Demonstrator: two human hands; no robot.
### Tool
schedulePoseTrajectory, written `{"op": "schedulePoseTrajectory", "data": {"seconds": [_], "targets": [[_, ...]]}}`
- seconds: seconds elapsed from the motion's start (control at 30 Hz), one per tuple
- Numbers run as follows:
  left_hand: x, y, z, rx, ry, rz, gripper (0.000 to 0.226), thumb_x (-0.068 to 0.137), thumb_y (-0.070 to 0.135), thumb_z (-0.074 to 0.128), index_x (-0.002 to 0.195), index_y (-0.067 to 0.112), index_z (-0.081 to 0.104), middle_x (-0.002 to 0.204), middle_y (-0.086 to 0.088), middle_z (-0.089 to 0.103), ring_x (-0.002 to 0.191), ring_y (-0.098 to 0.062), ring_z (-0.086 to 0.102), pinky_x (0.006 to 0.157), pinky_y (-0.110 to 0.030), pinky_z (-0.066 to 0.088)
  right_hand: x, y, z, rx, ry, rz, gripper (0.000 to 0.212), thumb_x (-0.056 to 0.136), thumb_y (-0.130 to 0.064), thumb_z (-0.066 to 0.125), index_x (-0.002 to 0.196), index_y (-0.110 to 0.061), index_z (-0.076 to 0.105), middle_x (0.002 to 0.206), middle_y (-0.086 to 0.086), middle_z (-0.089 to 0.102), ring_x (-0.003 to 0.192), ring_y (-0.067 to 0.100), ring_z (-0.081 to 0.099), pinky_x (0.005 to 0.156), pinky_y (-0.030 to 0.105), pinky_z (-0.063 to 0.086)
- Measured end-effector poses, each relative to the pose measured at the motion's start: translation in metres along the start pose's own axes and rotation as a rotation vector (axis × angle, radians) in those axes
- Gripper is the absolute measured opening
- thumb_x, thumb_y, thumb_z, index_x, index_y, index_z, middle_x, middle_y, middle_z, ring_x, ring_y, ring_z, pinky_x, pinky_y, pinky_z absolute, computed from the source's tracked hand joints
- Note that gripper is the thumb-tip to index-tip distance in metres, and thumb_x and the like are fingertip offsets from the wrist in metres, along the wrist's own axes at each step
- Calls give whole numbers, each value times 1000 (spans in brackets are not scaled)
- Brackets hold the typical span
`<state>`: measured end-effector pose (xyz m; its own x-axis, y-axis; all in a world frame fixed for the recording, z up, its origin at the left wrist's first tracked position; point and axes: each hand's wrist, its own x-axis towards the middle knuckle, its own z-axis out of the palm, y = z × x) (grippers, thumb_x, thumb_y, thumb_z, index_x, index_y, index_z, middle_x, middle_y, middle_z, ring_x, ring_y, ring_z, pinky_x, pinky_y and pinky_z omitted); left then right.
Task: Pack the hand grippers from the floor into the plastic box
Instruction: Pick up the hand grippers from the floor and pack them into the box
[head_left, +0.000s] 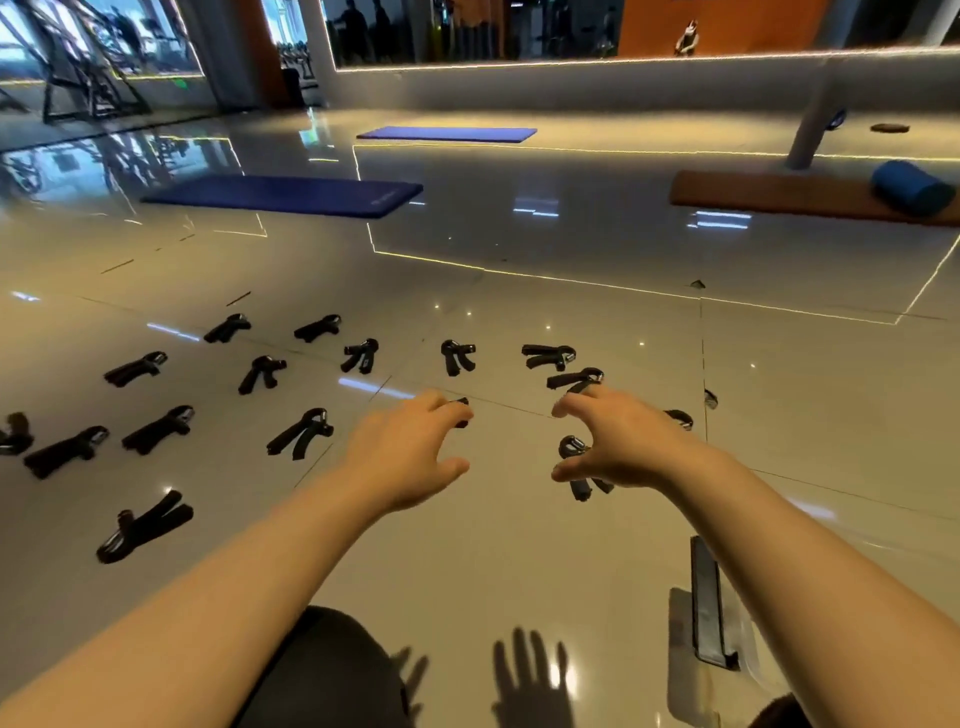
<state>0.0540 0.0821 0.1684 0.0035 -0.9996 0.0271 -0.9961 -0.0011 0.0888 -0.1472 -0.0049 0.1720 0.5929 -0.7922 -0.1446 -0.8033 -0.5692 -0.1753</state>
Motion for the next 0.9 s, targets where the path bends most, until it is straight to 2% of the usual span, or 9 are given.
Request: {"op": "schedulePoseTrajectory", "data": {"seconds": [0.1, 0.17, 0.23, 0.37, 0.6, 0.7, 0.77, 0.83, 0.9], "targets": [[-12, -32, -10, 9, -12, 60, 58, 88, 51, 53, 140, 39, 31, 142, 17, 31, 117, -5, 44, 82, -22, 44, 24, -18, 18, -124, -83, -47, 71, 77, -52, 68, 137, -29, 38, 138, -3, 43, 122, 19, 44, 97, 37, 44], [-29, -61, -18, 8, -14, 28, 57, 88, 53, 52, 139, 40, 31, 140, 17, 33, 118, -3, 41, 82, -19, 41, 42, -35, 26, -188, -118, -83, 72, 77, -53, 68, 138, -30, 37, 138, -3, 43, 121, 20, 44, 97, 37, 44], [-53, -99, -22, 5, -25, -76, 56, 88, 52, 52, 139, 40, 32, 138, 16, 36, 117, -3, 42, 83, -18, 39, 61, -59, 30, -208, -132, -135, 73, 77, -53, 67, 138, -29, 36, 138, -2, 44, 121, 20, 44, 98, 37, 44], [-103, -168, -21, 2, -43, -316, 56, 88, 49, 54, 138, 37, 34, 136, 11, 40, 111, -5, 45, 86, -23, 45, 87, -123, 35, -268, -137, -285, 74, 77, -52, 67, 139, -28, 35, 138, -1, 44, 122, 21, 45, 97, 37, 45], [-139, -223, -2, -84, 20, -471, 56, 88, 48, 55, 138, 33, 37, 135, 7, 42, 116, -11, 47, 86, -25, 45, 103, -222, -15, -288, -18, -514, 71, 81, -48, 66, 140, -25, 35, 140, 2, 41, 121, 22, 46, 96, 35, 46], [-128, -231, 18, -97, 61, -485, 58, 87, 51, 55, 139, 33, 36, 138, 9, 41, 117, -11, 47, 86, -27, 47, 115, -237, -2, -327, 71, -562, 70, 82, -52, 63, 140, -26, 33, 139, 2, 41, 121, 21, 44, 98, 36, 44], [-116, -238, 46, -111, 42, -483, 62, 86, 54, 55, 140, 34, 33, 140, 8, 38, 122, -13, 43, 91, -32, 47, 126, -229, 39, -361, -88, -518, 76, 80, -56, 62, 143, -28, 28, 143, 3, 36, 127, 24, 37, 102, 41, 38], [-104, -248, 78, -161, 25, -493, 67, 84, 54, 57, 142, 33, 31, 142, 6, 35, 127, -16, 37, 96, -37, 44, 144, -217, 84, -516, -289, -546, 84, 79, -57, 63, 146, -30, 21, 152, 5, 23, 136, 29, 26, 107, 49, 30], [-93, -260, 112, -177, 9, -524, 70, 83, 56, 57, 143, 33, 29, 144, 4, 33, 129, -17, 35, 100, -37, 41, 167, -206, 119, -582, -380, -569, 85, 80, -56, 62, 147, -30, 18, 154, 6, 18, 139, 30, 21, 109, 52, 27]]}}
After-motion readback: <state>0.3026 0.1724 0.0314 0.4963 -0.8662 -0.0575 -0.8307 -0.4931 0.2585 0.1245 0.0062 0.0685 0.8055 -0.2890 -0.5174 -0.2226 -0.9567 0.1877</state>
